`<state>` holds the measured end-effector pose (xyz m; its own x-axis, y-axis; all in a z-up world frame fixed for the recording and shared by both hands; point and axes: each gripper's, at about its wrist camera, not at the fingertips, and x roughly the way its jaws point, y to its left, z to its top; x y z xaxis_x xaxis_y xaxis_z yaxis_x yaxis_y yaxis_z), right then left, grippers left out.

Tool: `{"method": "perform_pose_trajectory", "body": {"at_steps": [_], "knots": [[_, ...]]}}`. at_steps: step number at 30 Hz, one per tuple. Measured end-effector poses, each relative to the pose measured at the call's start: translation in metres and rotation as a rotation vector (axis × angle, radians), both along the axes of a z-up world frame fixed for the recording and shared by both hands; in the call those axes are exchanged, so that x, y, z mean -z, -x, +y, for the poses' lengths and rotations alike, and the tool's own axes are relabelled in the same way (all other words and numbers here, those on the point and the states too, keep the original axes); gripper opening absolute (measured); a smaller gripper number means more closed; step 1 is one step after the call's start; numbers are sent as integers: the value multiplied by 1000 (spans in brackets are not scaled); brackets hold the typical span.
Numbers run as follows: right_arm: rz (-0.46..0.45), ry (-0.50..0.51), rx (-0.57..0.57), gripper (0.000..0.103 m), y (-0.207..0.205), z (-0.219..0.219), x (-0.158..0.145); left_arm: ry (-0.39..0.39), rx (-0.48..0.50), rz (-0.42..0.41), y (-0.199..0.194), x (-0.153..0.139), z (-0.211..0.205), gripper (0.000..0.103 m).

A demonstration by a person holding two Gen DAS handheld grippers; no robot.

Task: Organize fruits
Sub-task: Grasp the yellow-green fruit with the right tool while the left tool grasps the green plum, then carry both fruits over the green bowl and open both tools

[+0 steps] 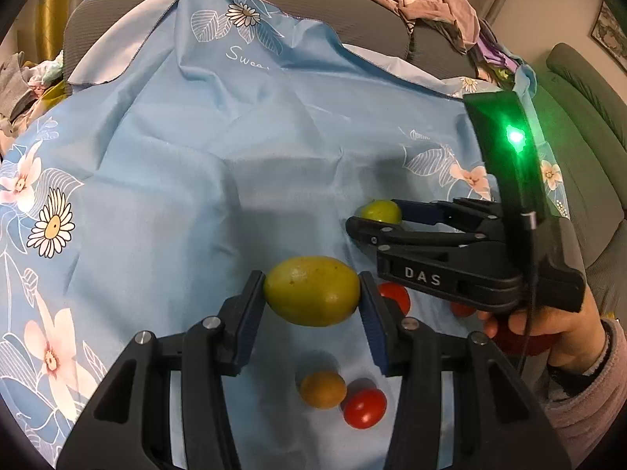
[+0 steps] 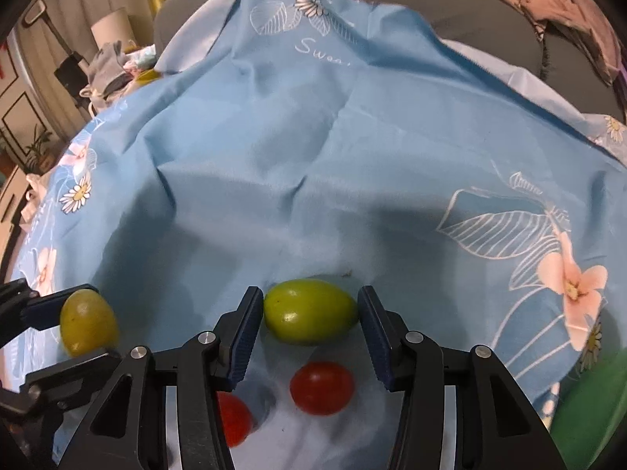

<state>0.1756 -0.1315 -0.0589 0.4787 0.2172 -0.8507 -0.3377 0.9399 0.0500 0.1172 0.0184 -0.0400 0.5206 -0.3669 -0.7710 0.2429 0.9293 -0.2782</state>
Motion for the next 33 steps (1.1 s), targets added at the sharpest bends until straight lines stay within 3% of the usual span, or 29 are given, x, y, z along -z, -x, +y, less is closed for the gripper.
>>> {"method": "perform_pose_trajectory", "body": {"at_steps": [6, 16, 33], "knots": [[-10, -60, -16, 48, 10, -4, -6, -10, 2, -3, 3, -3, -3, 47], [-87, -196, -35, 48, 72, -28, -47, -36, 3, -19, 28, -17, -13, 47], [-122, -280, 9, 48, 165, -74, -66, -95, 3, -105, 100, -46, -34, 47]]}}
